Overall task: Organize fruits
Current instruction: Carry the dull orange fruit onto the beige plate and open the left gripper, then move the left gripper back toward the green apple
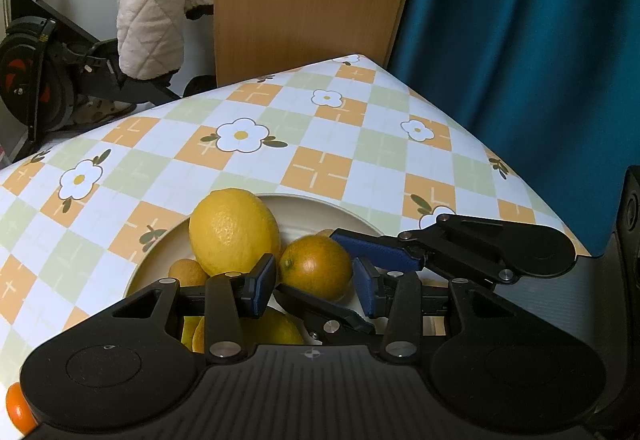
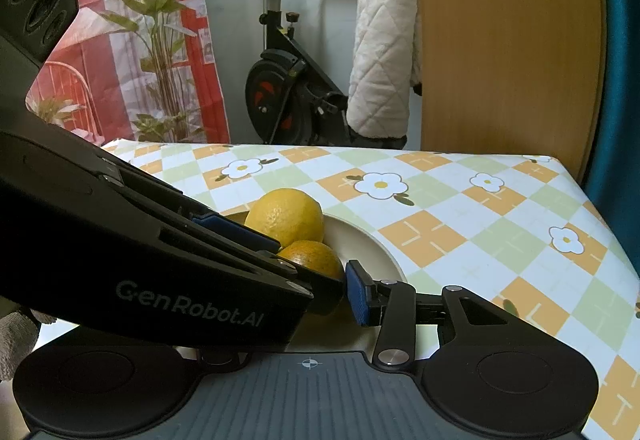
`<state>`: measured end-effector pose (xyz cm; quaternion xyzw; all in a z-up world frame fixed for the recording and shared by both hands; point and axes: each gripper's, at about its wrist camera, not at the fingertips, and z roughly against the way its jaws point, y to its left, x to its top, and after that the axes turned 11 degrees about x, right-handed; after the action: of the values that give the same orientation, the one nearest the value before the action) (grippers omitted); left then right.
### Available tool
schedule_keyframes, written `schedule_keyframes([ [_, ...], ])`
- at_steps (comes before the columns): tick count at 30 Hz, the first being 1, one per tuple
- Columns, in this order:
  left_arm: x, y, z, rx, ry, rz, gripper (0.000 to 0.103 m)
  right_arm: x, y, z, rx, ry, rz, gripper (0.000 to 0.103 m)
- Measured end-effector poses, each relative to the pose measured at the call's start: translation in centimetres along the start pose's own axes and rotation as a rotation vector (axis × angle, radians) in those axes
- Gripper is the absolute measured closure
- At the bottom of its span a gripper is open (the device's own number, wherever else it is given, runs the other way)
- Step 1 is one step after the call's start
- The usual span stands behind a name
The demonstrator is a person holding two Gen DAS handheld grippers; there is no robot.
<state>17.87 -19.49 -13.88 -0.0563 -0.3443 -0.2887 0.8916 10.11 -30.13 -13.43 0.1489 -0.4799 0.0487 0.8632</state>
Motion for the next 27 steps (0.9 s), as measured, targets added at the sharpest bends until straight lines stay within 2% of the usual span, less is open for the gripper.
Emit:
schedule_keyframes([
  [7,0.0,0.1,0.5,0.005,-0.012,-0.001,0.056,0.1,-0.1,0.4,-0.018,0.001,-0.009,0.063],
  [15,0.0,1.6,4.1,-0.005,-0.093,0.016,0.057,0.2,0.1,3.0,-0.031,-0.042,-0.059,0.06],
  [22,-1.6,5.8,7.8,0.043,-0.154,0.067,0.057,0.0,1.9,5.0,-0.016,-0.052,-0.068,0.06],
  [27,-3.4,9.9,9.7,0.086,-0.165,0.142,0.057,-0.3,3.7,5.7,-0.002,-0.054,-0.07,0.06],
])
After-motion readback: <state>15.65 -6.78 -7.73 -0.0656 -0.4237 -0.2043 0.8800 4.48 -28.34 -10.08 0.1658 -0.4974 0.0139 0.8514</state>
